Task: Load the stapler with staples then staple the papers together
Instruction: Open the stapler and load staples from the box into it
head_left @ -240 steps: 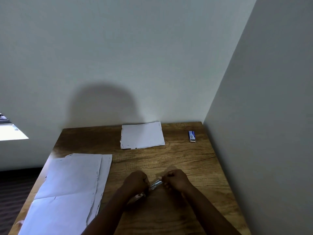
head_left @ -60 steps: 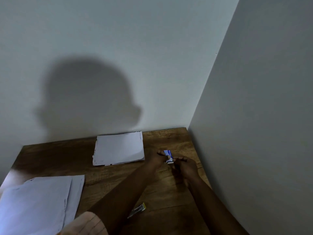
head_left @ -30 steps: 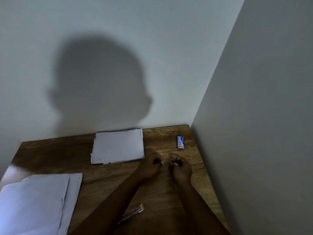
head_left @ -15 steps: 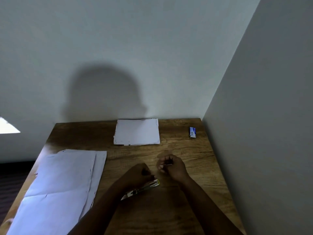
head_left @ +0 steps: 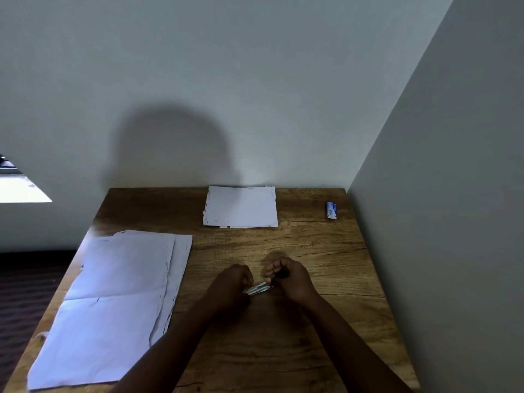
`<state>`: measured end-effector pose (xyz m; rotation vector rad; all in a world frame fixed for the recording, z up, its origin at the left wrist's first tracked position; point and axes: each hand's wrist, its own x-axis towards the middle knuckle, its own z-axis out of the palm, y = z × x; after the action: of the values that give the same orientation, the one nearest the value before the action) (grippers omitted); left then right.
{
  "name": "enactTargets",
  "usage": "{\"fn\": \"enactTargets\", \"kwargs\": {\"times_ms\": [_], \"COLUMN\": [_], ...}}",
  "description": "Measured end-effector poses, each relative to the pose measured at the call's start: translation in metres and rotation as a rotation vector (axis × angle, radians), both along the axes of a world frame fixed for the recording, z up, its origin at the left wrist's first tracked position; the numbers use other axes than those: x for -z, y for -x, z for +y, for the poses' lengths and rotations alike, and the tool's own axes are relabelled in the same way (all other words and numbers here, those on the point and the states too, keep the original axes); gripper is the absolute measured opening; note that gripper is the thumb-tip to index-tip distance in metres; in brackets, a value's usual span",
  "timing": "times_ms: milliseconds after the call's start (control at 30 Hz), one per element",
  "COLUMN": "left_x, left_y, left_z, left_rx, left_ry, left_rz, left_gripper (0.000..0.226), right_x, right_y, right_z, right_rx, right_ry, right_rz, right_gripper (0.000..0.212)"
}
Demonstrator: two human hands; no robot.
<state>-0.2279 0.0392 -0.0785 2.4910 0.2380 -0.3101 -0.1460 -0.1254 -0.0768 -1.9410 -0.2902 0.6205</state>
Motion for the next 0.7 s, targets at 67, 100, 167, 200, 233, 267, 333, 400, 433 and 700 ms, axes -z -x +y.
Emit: {"fn": "enactTargets", "kwargs": {"times_ms": [67,100,167,200,233,267,333,400,433,700], "left_x": [0.001,0.001,0.000,0.000,-0.001,-0.001,0.000,0.000,0.000,-0.002], "left_y": [0.003,0.004,0.006,0.007,0.008,0.009,0.011,0.012,0.012,0.012], "left_z": [0.001,0.002,0.003,0.004,0.004,0.004,0.002,0.001,0.000,0.004], "left_rx": [0.012,0.008,-0.040,-0.065,-0.078,-0.084,-0.085,-0.087,-0.086,-0.183], "left_ry": [-0.007,-0.003,0.044,0.075,0.094,0.109,0.147,0.173,0.160,0.212], "left_rz": [-0.023,-0.040,-0.067,-0.077,-0.089,-0.102,-0.155,-0.208,-0.227,-0.319], "left_gripper": [0.018,0.015,0.031,0.035,0.036,0.036,0.037,0.029,0.022,0.028], "right_x": [0.000,0.000,-0.001,-0.002,-0.002,-0.002,-0.002,-0.002,-0.002,-0.007], "right_y": [0.001,0.002,0.002,0.002,0.001,0.001,0.001,0.001,0.000,-0.004], "right_z": [0.000,0.000,0.002,0.002,0.003,0.004,0.004,0.003,0.002,0.003], "right_rx": [-0.015,-0.011,0.014,0.025,0.029,0.029,0.040,0.070,0.089,0.177], "right_ry": [-0.003,-0.006,-0.010,-0.013,-0.015,-0.020,-0.032,-0.059,-0.074,-0.128], "right_rz": [-0.004,-0.013,-0.037,-0.043,-0.046,-0.049,-0.048,-0.029,-0.022,-0.086], "right_gripper": [0.021,0.021,0.023,0.025,0.025,0.025,0.024,0.023,0.023,0.015]}}
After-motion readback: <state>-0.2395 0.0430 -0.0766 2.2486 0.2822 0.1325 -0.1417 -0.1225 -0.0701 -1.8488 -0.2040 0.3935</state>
